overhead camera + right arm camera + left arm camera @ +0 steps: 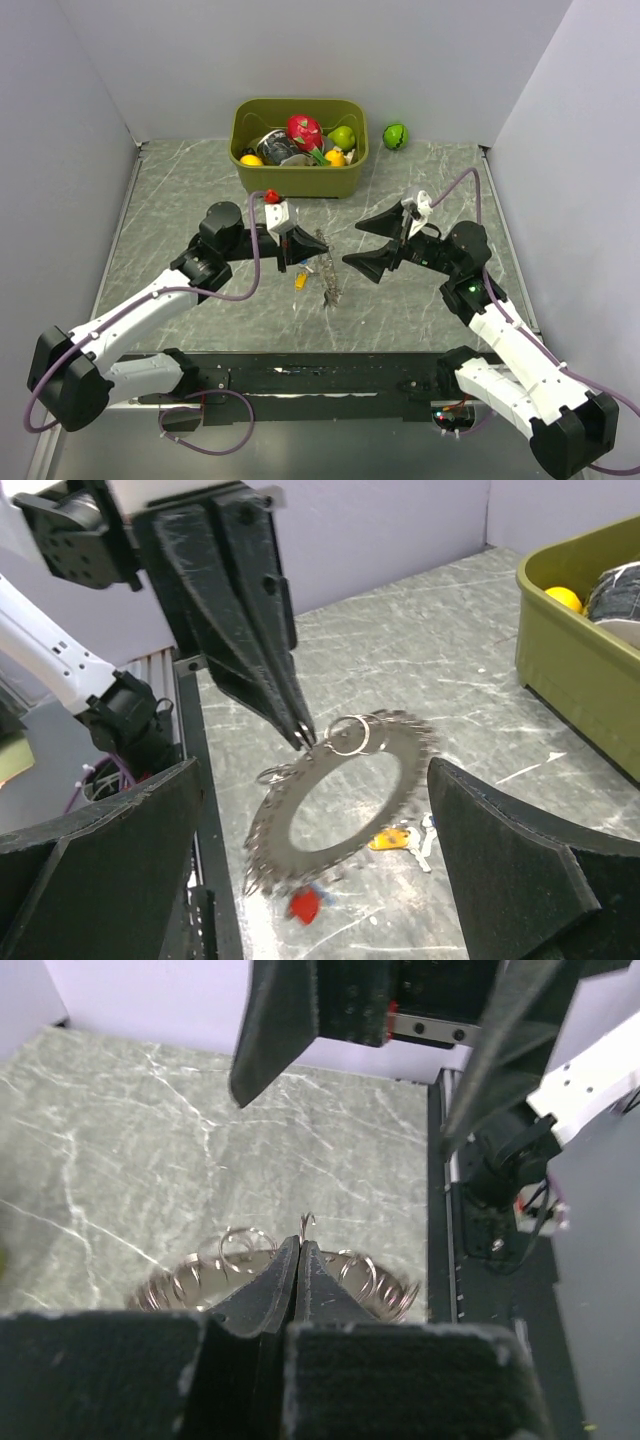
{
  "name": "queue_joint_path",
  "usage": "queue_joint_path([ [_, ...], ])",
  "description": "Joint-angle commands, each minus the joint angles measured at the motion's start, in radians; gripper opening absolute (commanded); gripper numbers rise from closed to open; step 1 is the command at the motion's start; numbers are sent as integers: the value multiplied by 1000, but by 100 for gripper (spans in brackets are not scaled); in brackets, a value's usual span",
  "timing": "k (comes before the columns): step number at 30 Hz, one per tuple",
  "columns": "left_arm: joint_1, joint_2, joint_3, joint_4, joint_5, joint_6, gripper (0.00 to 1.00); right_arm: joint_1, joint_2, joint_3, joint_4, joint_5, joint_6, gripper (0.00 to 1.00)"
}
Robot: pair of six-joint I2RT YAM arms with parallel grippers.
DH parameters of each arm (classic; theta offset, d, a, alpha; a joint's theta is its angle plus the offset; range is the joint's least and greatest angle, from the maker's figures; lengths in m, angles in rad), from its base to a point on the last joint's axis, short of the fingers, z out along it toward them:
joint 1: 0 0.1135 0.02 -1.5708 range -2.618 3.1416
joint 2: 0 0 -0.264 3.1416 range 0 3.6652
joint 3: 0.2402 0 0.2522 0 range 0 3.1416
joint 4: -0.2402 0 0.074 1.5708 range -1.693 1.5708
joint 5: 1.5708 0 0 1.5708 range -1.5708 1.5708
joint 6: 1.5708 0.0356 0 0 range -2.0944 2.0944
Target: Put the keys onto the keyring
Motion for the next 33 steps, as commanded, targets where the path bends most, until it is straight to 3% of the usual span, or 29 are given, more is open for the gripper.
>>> queue_joint_path([
  [1, -38, -50, 14, -28, -38, 138, 1, -9, 3, 24, -23, 15, -28, 99],
  [17, -166, -269, -143, 19, -165, 416, 1, -30, -37, 12, -88, 68, -78, 100],
  [26, -169, -153, -26, -99, -150, 290, 1, -32, -25, 9, -74, 58, -60, 99],
  [33, -170, -44, 22, -74, -137, 152, 1, -35, -39, -3, -92, 65, -69, 100],
])
